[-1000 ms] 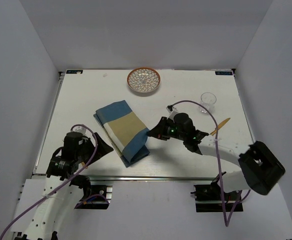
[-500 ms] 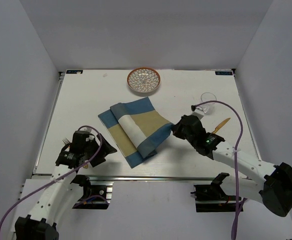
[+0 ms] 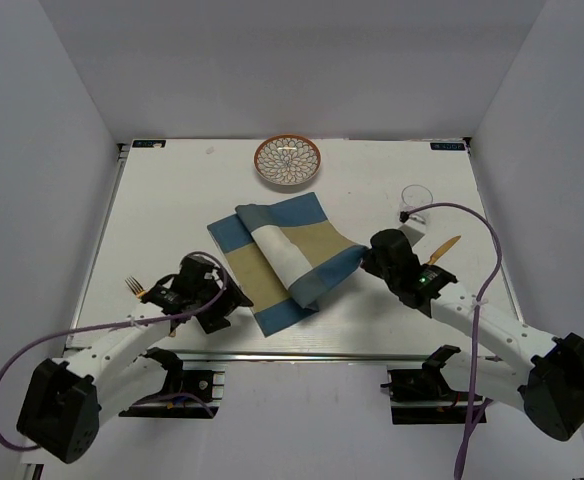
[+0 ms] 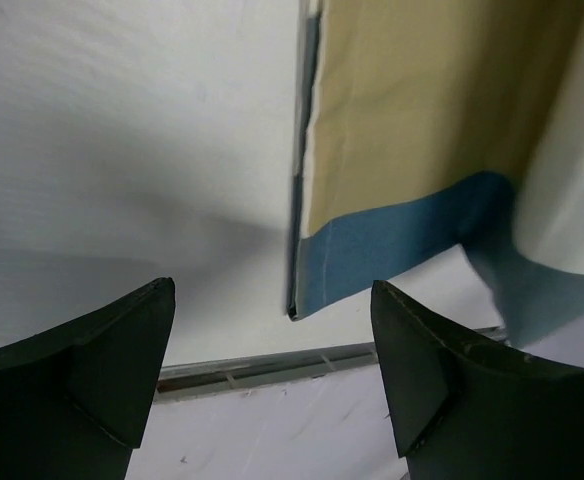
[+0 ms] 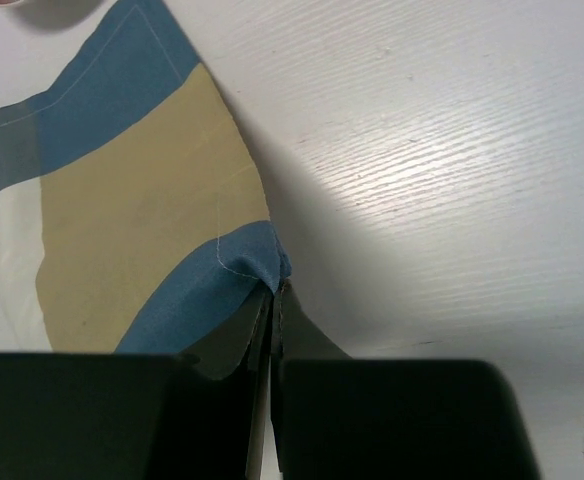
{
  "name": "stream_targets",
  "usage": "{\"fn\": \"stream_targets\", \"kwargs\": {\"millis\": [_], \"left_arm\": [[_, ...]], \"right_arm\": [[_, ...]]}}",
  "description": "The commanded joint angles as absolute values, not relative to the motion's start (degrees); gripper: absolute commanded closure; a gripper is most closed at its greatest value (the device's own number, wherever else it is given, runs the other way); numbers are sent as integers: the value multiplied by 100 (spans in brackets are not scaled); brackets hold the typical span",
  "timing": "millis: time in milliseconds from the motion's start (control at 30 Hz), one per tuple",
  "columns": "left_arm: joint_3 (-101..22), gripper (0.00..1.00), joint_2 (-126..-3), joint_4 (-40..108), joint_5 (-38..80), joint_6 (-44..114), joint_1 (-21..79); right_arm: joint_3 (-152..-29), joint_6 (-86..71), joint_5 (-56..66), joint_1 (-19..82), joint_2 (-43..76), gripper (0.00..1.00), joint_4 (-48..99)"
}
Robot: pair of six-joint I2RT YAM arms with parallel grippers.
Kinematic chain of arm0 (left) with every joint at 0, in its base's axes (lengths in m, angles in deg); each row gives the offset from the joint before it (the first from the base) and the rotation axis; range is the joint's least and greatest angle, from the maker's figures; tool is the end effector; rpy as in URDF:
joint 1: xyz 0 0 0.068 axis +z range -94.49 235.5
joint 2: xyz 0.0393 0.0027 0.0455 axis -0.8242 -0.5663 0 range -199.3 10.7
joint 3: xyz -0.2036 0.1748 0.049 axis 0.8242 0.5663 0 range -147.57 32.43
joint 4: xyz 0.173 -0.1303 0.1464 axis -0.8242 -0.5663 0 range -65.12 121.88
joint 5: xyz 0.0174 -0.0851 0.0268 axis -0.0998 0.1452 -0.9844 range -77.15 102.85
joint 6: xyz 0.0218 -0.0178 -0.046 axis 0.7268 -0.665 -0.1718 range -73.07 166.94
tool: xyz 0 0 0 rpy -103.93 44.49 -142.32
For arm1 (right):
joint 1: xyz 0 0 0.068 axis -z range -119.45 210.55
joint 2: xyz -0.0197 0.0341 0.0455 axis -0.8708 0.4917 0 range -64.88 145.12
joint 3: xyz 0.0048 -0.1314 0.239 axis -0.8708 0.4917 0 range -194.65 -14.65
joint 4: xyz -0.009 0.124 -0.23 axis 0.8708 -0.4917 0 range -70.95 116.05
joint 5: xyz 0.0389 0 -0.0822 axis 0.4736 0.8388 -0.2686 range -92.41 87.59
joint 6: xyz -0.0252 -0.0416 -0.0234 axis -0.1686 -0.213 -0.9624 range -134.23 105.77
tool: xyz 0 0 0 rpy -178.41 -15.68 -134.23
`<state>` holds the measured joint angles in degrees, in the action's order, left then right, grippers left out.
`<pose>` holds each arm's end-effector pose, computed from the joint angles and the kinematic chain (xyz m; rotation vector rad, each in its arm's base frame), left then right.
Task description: Set the dinner table for one person
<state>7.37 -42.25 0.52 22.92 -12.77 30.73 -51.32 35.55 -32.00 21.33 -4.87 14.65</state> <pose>0.1438 -0.0732 0.1688 -0.7692 2.6692 -0.6945 0.1839 0.1275 0.2403 0.4804 2.0558 0.3733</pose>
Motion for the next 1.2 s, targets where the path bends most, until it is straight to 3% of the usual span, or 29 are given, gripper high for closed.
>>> {"fn": "stream_targets", "kwargs": {"millis": [0,133,433,633,667,700,933,1167], "left_arm": [[826,12,-4616,427,1813,-2300,2327],[397,11,-5196,26,1023,-2820,1544],[-159,15,-6585,15,574,-3454,550],[9,32,-6743,244,512,-3726,242],[-35,48,-6778,191,477,-3761,190],[-36,56,-6831,139,459,-3779,189],[263,100,-6902,428,468,-3850,128],[-561,100,-6245,36,-260,-2569,251]], "right_arm": [[-5315,3832,-3537,2232,-511,100,1295],[-5201,3737,-3467,2345,-775,100,1383],[-5034,3420,-3239,2469,-1065,100,1365],[-4928,3297,-3098,2592,-1232,100,1392],[-4928,3279,-3028,2618,-1241,100,1409],[-4928,3279,-3010,2636,-1241,100,1409],[-4849,3139,-2633,2724,-1434,100,1541],[-4840,2558,-1543,2785,-1873,100,2078]]}}
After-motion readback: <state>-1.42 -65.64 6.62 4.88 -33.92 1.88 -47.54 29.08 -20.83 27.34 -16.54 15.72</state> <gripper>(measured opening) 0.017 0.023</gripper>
